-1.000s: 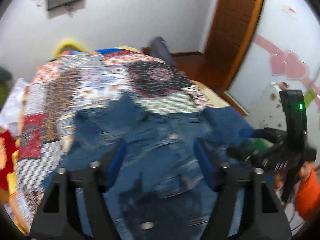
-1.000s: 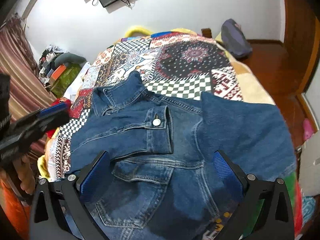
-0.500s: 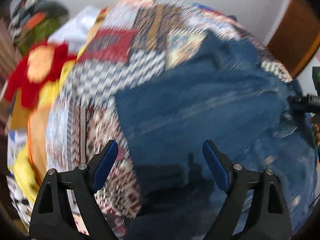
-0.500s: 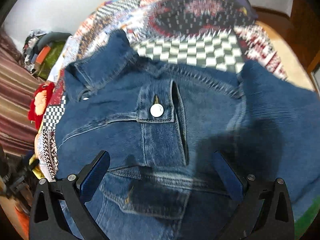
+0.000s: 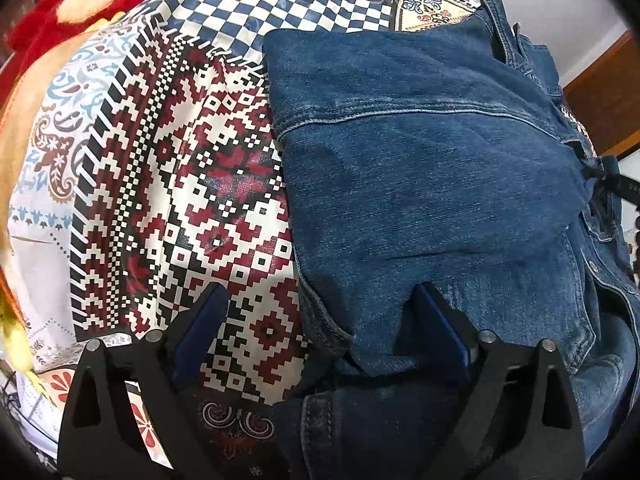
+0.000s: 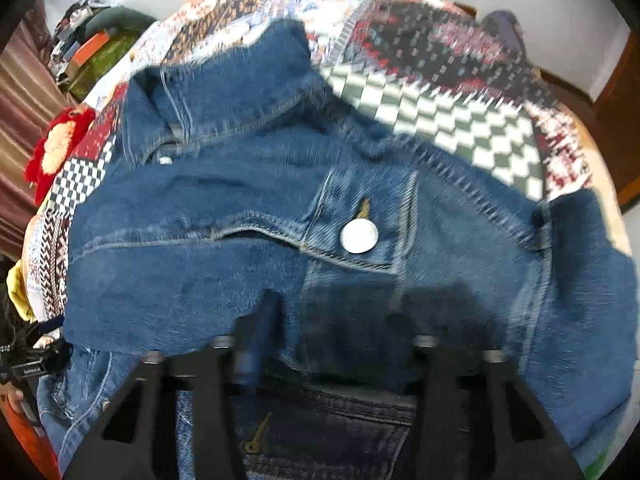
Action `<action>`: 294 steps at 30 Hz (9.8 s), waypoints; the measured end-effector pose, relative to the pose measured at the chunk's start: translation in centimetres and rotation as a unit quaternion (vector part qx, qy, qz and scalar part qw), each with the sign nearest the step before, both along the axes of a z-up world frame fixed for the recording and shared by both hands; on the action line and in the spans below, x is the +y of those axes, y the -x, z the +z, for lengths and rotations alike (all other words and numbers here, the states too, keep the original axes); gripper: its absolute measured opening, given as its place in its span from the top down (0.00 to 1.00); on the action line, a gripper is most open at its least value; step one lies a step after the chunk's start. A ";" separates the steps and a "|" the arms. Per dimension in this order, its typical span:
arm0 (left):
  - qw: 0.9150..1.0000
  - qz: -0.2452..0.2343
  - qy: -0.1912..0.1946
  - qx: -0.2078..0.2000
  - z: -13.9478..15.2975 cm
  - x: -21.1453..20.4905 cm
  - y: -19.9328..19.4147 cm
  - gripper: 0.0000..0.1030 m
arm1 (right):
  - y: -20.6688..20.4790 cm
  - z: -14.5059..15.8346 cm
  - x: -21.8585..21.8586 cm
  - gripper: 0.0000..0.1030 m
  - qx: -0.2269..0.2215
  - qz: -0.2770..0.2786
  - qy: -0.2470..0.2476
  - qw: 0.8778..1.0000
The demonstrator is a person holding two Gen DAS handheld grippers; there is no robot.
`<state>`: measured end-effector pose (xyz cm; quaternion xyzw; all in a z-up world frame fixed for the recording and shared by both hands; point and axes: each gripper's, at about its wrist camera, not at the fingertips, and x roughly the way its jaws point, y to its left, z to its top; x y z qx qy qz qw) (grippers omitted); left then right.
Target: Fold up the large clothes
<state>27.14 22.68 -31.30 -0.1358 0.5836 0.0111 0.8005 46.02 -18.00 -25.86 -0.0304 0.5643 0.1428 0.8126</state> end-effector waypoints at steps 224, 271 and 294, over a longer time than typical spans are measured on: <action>0.976 -0.083 -0.058 -0.194 12.8 -9.1 -7.0 0.93 | 5.6 0.8 -6.8 0.91 -0.063 0.026 0.079 0.994; 0.991 0.007 -0.115 -0.071 2.2 -2.0 -4.0 0.11 | 4.6 1.1 -9.4 0.16 -0.065 -0.036 0.111 0.991; 0.997 0.045 0.016 -0.062 1.9 4.8 -11.8 0.33 | -2.7 4.3 -10.7 0.16 -0.039 -0.081 -0.086 0.992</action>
